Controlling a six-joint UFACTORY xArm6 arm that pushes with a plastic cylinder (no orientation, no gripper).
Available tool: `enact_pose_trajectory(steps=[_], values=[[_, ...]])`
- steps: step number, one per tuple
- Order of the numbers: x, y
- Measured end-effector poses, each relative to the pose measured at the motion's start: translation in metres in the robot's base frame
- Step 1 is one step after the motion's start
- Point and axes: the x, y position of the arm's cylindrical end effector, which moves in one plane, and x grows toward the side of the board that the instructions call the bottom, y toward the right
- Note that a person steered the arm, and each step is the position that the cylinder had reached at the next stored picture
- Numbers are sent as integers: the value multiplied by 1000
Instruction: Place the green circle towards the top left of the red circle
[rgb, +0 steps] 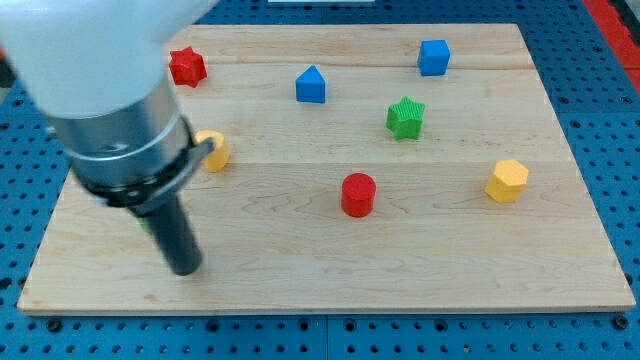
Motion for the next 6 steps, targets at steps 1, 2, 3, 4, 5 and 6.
enact_pose_trajectory(steps=[1,2,3,4,5,6], values=[[-22,-65],[-56,-76],[-53,4],[-55,83],[-75,123],[-89,155]])
